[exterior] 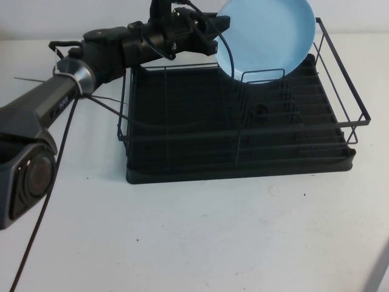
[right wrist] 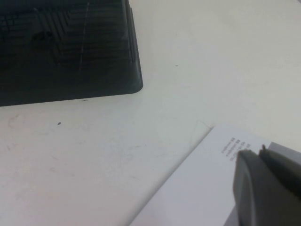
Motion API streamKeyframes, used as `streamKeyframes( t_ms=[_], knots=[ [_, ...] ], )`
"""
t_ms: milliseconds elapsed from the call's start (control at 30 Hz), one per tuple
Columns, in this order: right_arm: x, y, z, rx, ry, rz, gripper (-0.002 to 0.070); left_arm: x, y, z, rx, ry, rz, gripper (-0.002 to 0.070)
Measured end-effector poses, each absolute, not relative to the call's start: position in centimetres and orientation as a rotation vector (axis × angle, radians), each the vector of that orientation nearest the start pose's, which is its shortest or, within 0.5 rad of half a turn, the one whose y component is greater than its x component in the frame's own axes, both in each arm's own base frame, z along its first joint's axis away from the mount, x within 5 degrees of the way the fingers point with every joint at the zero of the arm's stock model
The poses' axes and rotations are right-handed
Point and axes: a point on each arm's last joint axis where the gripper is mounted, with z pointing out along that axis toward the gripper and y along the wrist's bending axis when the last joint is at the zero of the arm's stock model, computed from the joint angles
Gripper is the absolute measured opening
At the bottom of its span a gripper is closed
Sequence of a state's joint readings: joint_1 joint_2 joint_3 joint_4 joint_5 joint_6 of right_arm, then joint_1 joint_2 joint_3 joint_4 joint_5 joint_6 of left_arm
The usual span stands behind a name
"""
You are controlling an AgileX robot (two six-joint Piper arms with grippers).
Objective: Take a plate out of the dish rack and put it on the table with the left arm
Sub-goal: Grasp the plate from the shelf, then place the plate from the table
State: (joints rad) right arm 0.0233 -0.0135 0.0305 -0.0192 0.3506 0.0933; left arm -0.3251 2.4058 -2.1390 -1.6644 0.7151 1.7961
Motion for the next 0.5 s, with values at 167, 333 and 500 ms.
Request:
streamKeyframes(
  t_ms=[167, 333, 500],
  knots=[
    [5.3, 0.1, 17.2, 0.053, 1.851, 0.063, -0.0020, 50.3, -21.9, 28.3, 0.874, 1.402, -0.738, 0.0047],
    [5.3, 0.1, 17.2, 0.053, 1.851, 0.063, -0.0020, 48.8, -19.7, 33.7, 0.898, 1.288, -0.716, 0.0045],
    [5.3, 0.1, 17.2, 0.053, 1.851, 0.063, -0.0020, 45.8, -17.4, 38.7, 1.040, 1.228, -0.690, 0.0045]
  ],
)
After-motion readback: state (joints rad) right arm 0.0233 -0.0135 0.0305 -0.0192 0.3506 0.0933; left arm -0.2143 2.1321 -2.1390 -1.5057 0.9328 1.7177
